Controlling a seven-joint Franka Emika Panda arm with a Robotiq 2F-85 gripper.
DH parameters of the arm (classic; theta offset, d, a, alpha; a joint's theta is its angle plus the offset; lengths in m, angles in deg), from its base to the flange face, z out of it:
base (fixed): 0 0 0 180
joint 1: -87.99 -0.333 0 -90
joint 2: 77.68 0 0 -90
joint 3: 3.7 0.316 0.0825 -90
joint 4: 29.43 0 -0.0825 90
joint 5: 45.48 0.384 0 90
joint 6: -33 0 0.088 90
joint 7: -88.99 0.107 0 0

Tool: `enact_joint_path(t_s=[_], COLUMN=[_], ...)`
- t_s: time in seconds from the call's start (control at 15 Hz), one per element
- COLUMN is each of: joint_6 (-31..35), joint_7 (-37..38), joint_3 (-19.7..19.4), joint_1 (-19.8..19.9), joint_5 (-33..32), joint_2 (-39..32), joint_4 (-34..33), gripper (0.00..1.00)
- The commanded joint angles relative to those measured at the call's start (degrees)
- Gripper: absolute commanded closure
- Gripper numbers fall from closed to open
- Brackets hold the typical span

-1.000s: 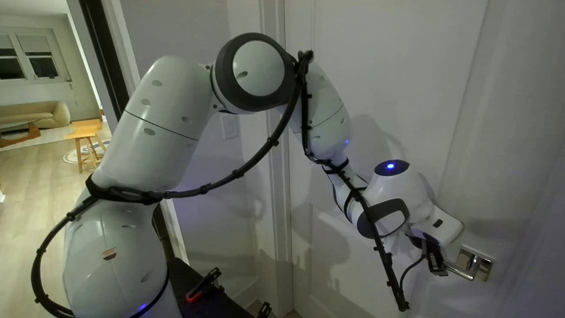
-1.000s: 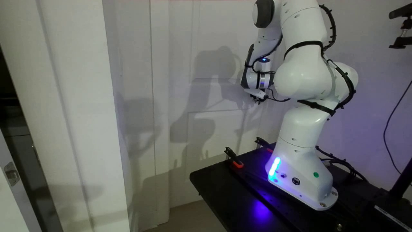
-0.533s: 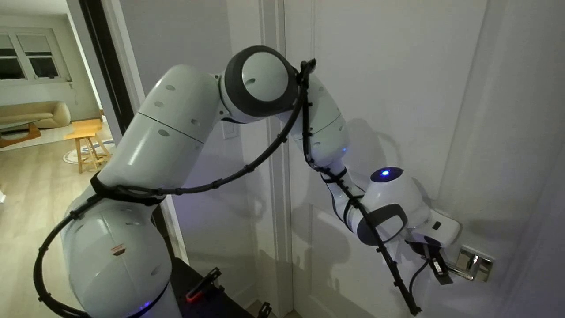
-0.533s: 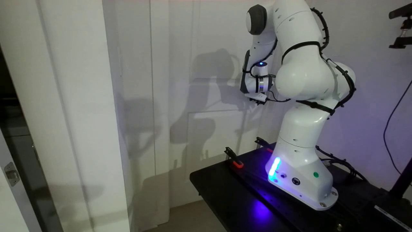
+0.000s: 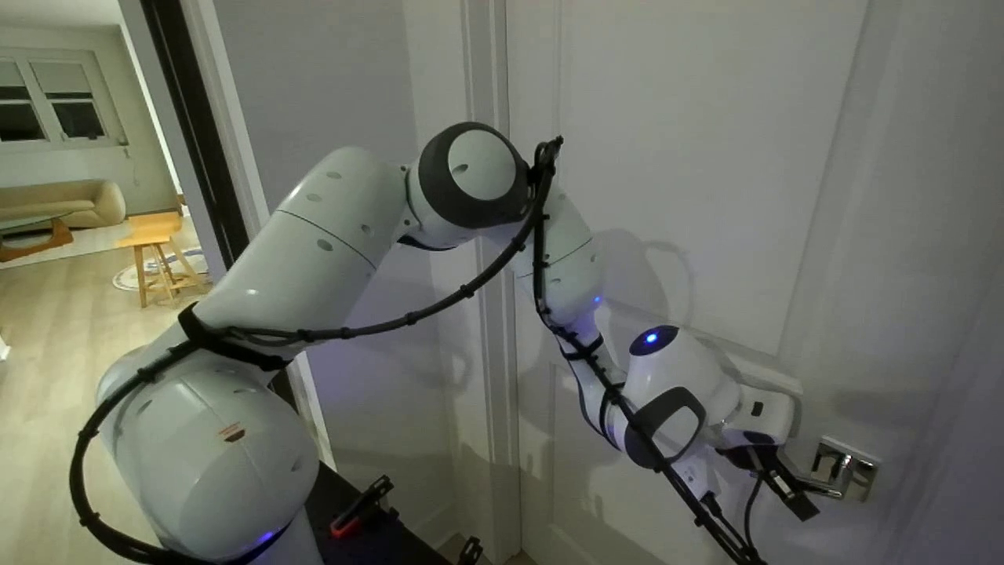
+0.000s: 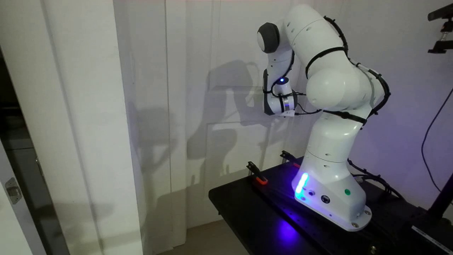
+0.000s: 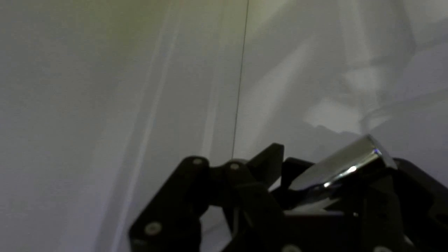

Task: Open the door

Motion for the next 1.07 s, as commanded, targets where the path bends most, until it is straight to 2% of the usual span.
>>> enact_joint_path(t_s=[0.0, 0.33, 0.6, 1.0], joint_6=[1.9, 2.4, 2.5, 2.5], joint_7=[-7.6, -10.4, -9.8, -7.8], joint_3=[-5.0, -9.5, -13.2, -14.9], joint_1=[-2.9, -7.3, -11.2, -13.4], joint_5=[4.1, 8.5, 10.9, 13.8], joint_2=[-4.7, -12.2, -18.4, -24.2], joint_4=[1.2, -0.8, -1.9, -5.6], gripper=[1.00, 1.00, 1.00, 1.00])
